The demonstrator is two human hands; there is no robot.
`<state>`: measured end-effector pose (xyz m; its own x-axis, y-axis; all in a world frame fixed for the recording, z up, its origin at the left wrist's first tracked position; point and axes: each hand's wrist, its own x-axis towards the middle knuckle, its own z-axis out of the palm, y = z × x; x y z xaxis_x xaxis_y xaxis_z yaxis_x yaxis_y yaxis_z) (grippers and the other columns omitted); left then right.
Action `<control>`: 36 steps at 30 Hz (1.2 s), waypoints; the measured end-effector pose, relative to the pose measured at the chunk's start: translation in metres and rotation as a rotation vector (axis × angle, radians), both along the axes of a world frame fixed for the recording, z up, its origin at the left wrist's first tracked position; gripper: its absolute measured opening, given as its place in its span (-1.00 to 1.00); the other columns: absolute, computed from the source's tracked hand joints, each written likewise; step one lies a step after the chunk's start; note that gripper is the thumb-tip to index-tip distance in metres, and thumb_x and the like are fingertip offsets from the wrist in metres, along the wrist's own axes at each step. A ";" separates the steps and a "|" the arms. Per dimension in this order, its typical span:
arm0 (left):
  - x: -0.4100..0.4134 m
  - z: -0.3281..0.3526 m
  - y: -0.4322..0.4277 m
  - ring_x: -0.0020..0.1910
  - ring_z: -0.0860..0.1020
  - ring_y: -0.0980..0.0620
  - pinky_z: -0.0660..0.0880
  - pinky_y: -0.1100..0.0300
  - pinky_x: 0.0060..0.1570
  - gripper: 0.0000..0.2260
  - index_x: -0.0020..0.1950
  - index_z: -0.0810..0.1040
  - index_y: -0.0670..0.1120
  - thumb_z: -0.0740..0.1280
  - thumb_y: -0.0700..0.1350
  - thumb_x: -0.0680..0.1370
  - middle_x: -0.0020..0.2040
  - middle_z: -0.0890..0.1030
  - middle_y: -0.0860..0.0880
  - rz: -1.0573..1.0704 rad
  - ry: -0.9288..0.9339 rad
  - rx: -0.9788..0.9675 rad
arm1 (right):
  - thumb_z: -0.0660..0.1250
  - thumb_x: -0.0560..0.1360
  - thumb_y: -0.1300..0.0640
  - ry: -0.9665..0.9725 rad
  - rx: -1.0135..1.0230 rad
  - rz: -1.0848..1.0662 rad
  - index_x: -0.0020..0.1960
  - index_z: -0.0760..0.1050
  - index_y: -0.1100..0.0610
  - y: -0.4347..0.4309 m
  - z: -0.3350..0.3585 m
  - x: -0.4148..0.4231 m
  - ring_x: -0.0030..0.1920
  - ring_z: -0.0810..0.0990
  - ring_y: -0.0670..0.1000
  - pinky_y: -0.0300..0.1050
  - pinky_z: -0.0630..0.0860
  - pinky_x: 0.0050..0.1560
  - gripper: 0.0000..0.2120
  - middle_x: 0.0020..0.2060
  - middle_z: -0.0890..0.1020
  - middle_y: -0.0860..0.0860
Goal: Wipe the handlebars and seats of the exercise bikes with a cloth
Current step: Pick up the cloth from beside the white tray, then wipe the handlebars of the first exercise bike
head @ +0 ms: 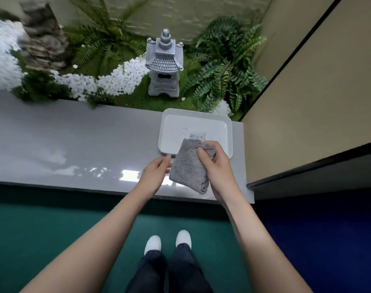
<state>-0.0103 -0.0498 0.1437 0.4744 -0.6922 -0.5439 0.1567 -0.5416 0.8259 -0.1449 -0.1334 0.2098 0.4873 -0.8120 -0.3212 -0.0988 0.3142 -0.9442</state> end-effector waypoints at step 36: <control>-0.225 0.109 0.136 -0.16 0.54 0.20 0.52 0.28 -0.08 -0.61 0.13 0.55 -0.02 0.42 -0.38 0.39 -0.07 0.61 -0.05 0.839 -0.233 -0.283 | 0.40 0.47 0.19 0.086 -0.047 0.561 0.00 0.47 0.22 0.119 0.034 -0.095 -0.21 0.62 -0.03 -0.28 0.53 -0.21 -0.83 -0.18 0.64 0.07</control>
<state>-0.2355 0.0864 0.2524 0.9584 -0.1641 -0.2334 0.2196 -0.0979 0.9707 -0.2398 -0.0146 0.2442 0.8216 -0.4511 -0.3485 -0.3154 0.1495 -0.9371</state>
